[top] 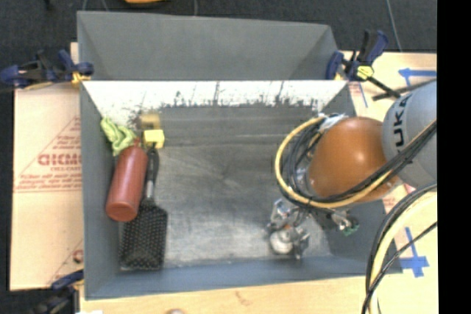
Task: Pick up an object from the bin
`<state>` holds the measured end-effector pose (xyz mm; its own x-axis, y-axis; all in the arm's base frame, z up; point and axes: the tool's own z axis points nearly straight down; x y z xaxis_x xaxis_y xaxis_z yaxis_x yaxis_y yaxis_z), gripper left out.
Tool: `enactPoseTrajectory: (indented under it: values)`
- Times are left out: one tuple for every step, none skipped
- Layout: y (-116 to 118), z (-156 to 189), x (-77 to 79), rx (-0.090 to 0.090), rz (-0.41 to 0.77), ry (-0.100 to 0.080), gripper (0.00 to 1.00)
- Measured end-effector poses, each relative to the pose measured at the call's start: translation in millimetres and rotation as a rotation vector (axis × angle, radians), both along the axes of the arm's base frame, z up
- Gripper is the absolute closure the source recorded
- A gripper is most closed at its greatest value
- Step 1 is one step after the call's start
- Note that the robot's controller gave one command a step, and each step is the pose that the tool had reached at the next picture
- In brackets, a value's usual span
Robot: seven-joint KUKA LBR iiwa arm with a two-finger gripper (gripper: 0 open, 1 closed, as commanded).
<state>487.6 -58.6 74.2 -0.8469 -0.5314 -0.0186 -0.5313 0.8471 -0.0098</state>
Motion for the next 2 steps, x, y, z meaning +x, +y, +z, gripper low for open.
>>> enactPoseTrajectory:
  values:
    - [0.0,0.0,0.0,0.000,-0.001,0.000,1.00]
    - [-21.2,165.7,10.1,-0.004,0.035,0.010,1.00]
